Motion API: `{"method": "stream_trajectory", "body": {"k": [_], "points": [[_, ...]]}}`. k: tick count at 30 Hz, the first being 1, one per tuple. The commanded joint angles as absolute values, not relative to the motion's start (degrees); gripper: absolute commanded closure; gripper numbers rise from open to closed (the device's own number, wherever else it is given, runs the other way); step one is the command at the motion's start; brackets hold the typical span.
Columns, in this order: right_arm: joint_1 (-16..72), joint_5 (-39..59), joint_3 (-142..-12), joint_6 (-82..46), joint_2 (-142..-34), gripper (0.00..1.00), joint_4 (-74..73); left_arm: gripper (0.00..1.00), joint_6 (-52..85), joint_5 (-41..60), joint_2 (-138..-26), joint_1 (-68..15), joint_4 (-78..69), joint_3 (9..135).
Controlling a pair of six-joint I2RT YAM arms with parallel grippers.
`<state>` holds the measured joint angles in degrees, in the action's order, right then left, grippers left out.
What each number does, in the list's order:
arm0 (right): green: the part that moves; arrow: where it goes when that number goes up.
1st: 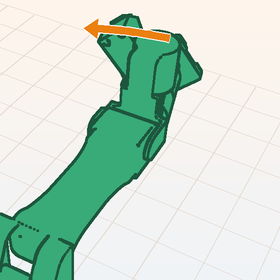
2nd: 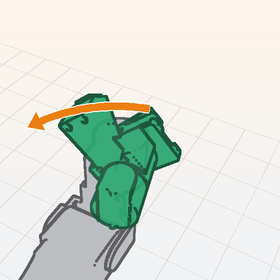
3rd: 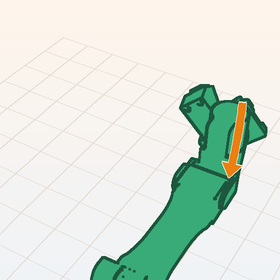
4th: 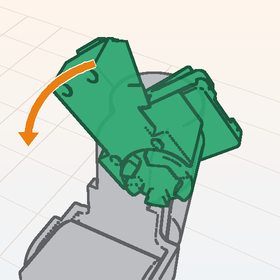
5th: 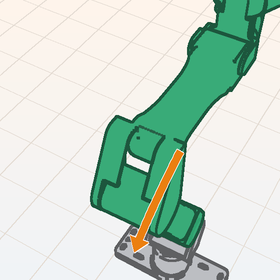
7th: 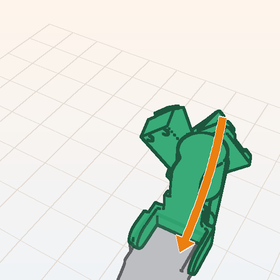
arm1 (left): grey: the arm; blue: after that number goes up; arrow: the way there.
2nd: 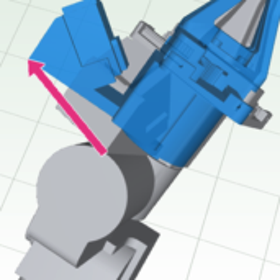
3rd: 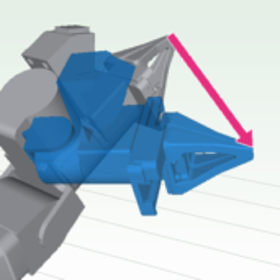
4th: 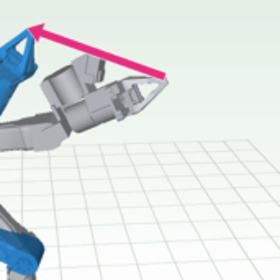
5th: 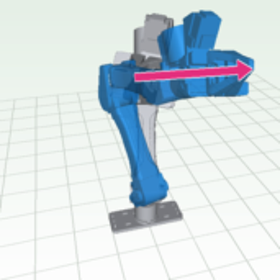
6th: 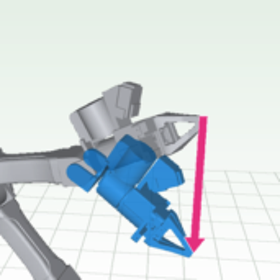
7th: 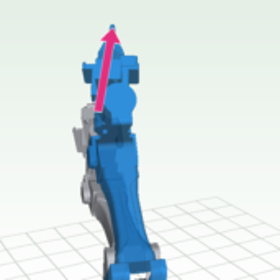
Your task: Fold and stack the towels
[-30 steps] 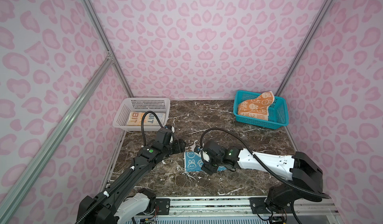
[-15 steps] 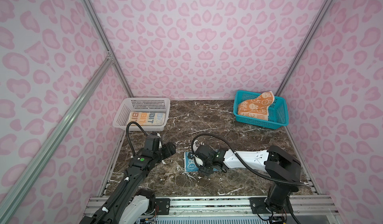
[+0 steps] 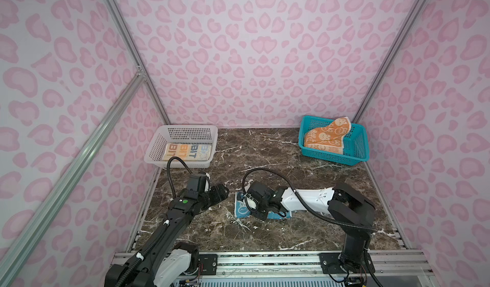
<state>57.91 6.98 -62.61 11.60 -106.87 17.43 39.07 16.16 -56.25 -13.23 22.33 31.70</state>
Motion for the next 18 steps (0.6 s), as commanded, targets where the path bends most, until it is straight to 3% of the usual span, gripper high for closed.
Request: {"method": "stream_trajectory", "body": {"k": [1,4,10,18], "points": [[56.5,8.13,-60.91,10.75,-107.4,0.62,21.67,0.14,40.57,20.03,-57.51,-13.17,19.35,31.04],[54.79,12.11,-60.08,9.42,-106.15,0.75,19.4,0.15,42.95,23.66,-58.91,-13.2,16.17,29.36],[52.34,19.43,-58.96,7.44,-103.51,0.87,14.79,0.14,47.91,29.4,-62.28,-13.56,8.88,26.1],[50.05,24.96,-58.19,4.74,-102.32,0.9,10.87,0.14,50.19,32.5,-66.6,-14.92,3.89,25.03]]}}
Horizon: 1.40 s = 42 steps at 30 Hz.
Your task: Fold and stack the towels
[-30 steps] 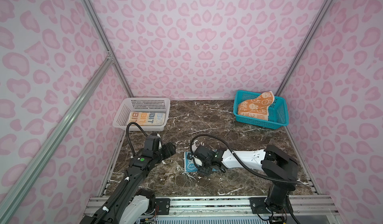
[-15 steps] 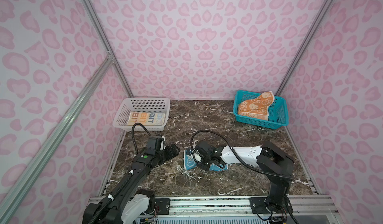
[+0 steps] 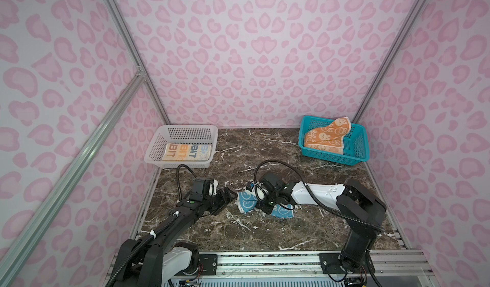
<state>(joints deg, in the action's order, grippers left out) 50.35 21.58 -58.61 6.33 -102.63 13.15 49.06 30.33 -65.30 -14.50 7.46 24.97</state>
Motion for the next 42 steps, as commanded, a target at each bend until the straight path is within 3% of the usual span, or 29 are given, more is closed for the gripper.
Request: {"method": "stream_trajectory", "body": {"k": [1,9,16,24,29,32,42], "points": [[50.01,25.18,-58.16,4.75,-102.3,0.9,10.75,0.14,50.14,32.9,-67.55,-15.32,3.53,25.3],[49.39,25.83,-57.49,4.14,-102.0,0.9,10.38,0.15,49.92,34.79,-76.15,-18.52,2.06,27.9],[48.87,25.93,-56.91,4.13,-102.0,0.88,10.02,0.21,50.27,36.1,-81.89,-20.61,0.26,30.54],[48.95,25.23,-56.25,4.19,-101.21,0.83,9.66,0.53,50.47,36.65,-86.44,-20.99,-0.88,33.13],[49.28,22.35,-53.77,3.29,-97.98,0.49,7.91,0.82,47.84,35.78,-86.7,-21.05,2.43,35.79],[49.39,20.48,-52.04,2.47,-95.09,0.41,6.69,0.96,46.66,35.68,-87.38,-21.06,3.49,36.37],[48.91,16.78,-49.79,-3.22,-87.41,0.27,6.26,0.97,42.13,34.99,-87.1,-20.94,7.53,39.37]]}}
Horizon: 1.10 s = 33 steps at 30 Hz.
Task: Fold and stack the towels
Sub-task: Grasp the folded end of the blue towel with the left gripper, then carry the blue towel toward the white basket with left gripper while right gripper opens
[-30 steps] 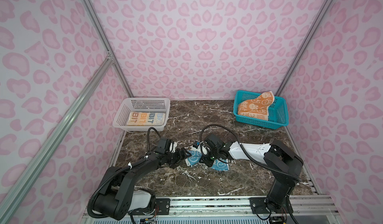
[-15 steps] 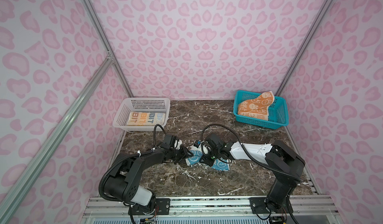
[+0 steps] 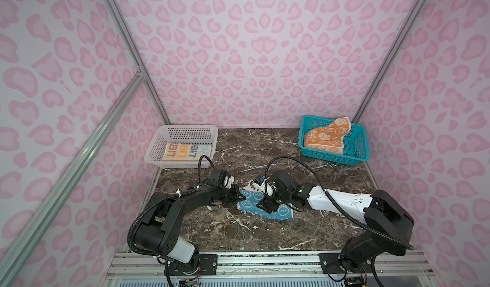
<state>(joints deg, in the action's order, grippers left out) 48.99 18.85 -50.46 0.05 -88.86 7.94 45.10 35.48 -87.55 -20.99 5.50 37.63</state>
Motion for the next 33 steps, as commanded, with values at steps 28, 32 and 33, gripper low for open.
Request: {"method": "stream_trajectory", "body": {"k": [28,32,33], "points": [[48.87,3.53,-45.33,-12.03,-76.92,0.01,-11.07,0.97,4.74,20.82,-95.62,-10.38,39.69,83.76],[48.86,3.17,-45.54,-10.68,-77.2,0.01,-12.64,0.97,1.89,17.92,-98.11,-8.18,39.77,88.69],[48.83,3.13,-45.79,-10.66,-77.46,0.01,-12.78,0.97,1.55,17.52,-99.03,-7.56,39.73,90.09]]}}
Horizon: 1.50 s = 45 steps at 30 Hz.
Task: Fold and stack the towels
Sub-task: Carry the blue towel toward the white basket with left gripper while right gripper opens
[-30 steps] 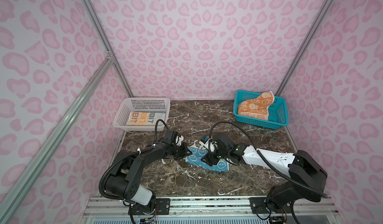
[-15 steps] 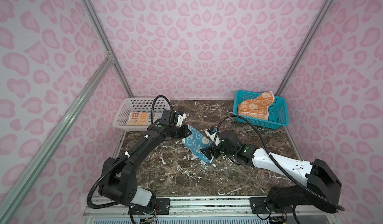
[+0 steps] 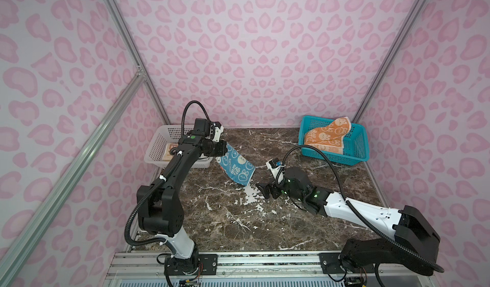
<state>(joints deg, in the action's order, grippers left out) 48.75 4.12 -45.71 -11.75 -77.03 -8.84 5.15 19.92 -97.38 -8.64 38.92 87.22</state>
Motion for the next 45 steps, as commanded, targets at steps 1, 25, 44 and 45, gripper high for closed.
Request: {"method": "stream_trajectory", "body": {"k": [1,25,44,45], "points": [[48.78,3.24,-46.12,-10.71,-77.8,0.01,-12.8,0.97,1.21,17.17,-99.75,-7.05,39.8,91.23],[48.71,6.98,-47.51,-8.68,-79.1,0.01,-10.69,0.97,-7.29,11.33,-111.06,9.34,46.41,109.07],[48.78,9.9,-50.34,-7.1,-82.7,0.01,-9.77,0.97,-9.51,6.93,-118.71,13.89,43.95,111.99],[48.78,10.05,-50.78,-7.07,-82.95,0.01,-9.5,0.97,-9.77,6.15,-118.89,13.88,43.95,112.06]]}}
